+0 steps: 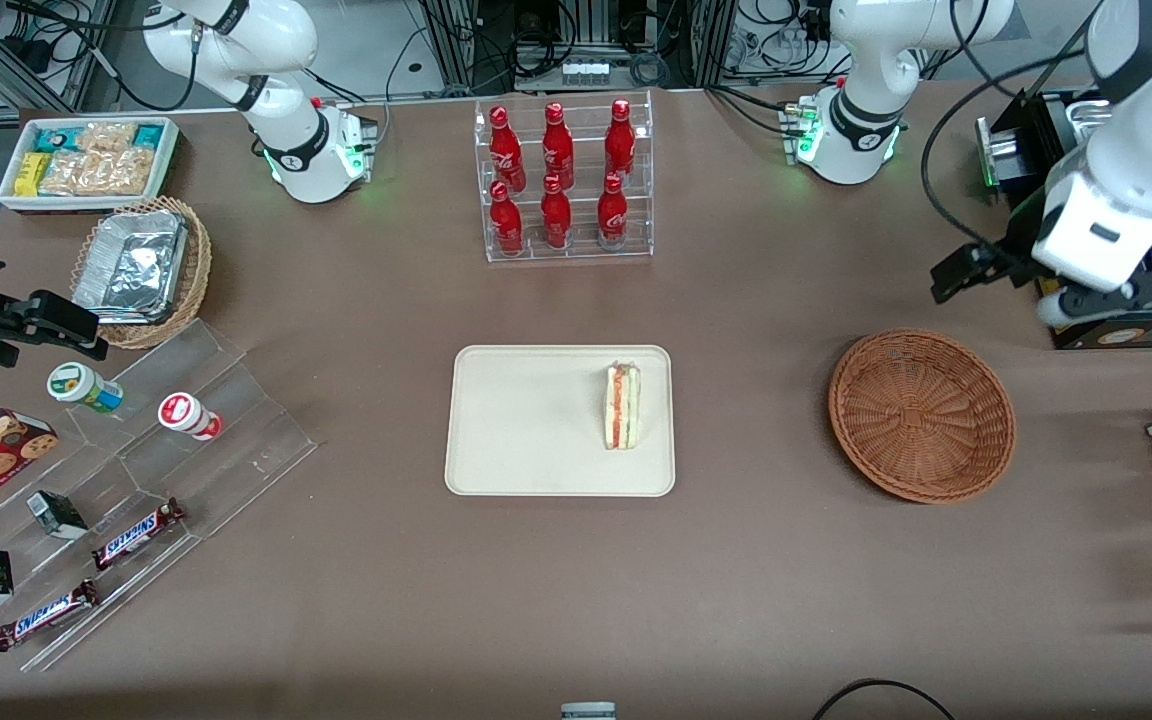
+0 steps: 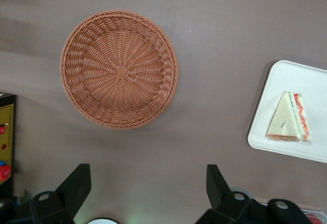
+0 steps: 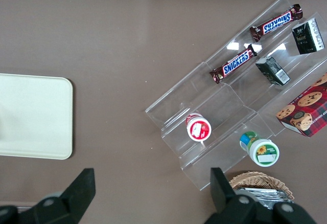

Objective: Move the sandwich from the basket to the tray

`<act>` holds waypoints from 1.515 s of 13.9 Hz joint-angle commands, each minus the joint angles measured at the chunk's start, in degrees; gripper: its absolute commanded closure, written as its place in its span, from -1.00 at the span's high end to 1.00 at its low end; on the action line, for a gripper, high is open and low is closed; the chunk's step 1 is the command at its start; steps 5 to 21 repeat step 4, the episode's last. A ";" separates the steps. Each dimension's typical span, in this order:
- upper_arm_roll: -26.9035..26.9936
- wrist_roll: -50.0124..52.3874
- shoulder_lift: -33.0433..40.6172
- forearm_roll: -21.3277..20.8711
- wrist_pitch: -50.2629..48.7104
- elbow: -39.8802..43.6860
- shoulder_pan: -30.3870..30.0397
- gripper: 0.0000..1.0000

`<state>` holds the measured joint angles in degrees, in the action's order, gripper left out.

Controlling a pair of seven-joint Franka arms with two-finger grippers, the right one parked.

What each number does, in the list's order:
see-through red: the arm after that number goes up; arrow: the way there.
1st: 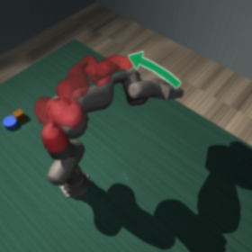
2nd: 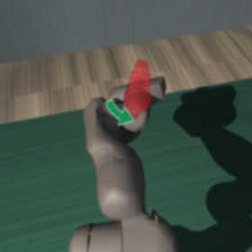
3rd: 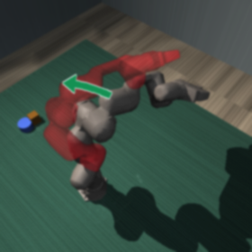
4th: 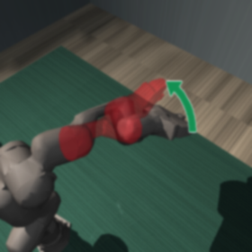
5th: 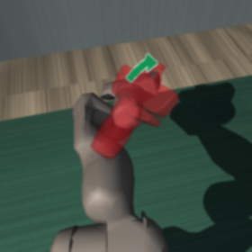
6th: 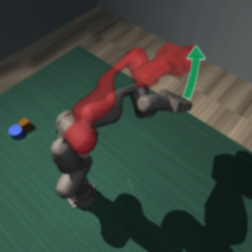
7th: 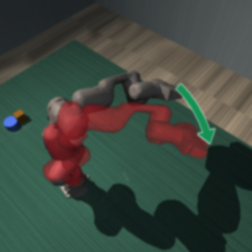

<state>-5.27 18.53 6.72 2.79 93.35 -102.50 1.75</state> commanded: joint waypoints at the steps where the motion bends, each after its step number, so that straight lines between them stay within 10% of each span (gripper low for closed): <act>1: -2.90 -0.95 2.69 0.37 -1.15 -2.18 -3.33 1.00; 21: -2.99 -1.56 0.50 0.46 -1.76 0.28 -3.33 1.00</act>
